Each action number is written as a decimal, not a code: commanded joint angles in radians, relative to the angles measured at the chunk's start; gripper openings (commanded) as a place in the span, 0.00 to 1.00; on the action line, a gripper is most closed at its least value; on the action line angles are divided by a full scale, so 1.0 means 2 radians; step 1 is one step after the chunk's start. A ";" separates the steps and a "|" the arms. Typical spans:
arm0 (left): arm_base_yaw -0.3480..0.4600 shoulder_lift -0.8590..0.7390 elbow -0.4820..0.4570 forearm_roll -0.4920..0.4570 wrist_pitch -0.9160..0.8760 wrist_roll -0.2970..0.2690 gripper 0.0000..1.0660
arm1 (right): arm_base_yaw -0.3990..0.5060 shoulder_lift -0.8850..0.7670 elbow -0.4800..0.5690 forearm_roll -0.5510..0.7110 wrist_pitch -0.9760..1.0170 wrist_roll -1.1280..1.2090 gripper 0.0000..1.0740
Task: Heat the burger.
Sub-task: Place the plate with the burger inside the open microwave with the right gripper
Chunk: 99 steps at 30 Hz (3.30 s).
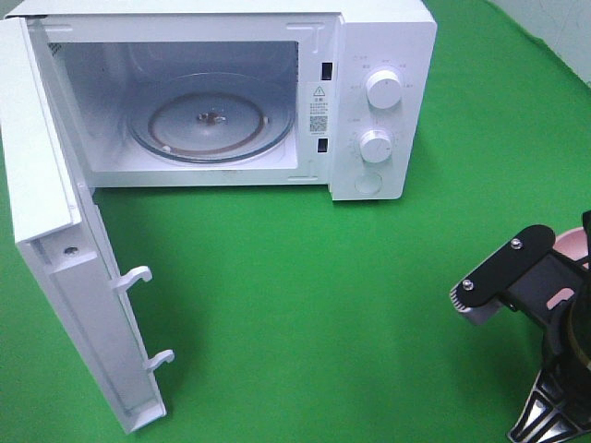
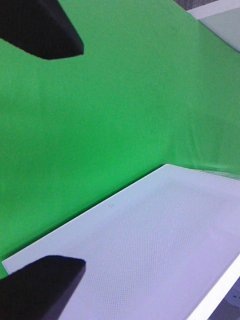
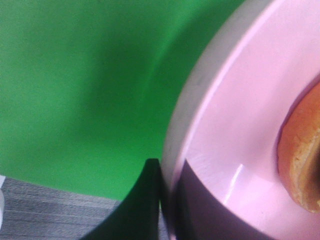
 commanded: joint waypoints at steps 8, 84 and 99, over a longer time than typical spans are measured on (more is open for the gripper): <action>0.000 -0.001 0.000 -0.001 -0.004 -0.002 0.94 | 0.062 -0.005 0.000 -0.071 0.042 -0.011 0.00; 0.000 -0.001 0.000 -0.001 -0.004 -0.002 0.94 | -0.045 -0.005 -0.047 -0.035 -0.314 -0.787 0.00; 0.000 -0.001 0.000 -0.001 -0.004 -0.002 0.94 | -0.050 -0.005 -0.065 0.173 -0.343 -1.039 0.00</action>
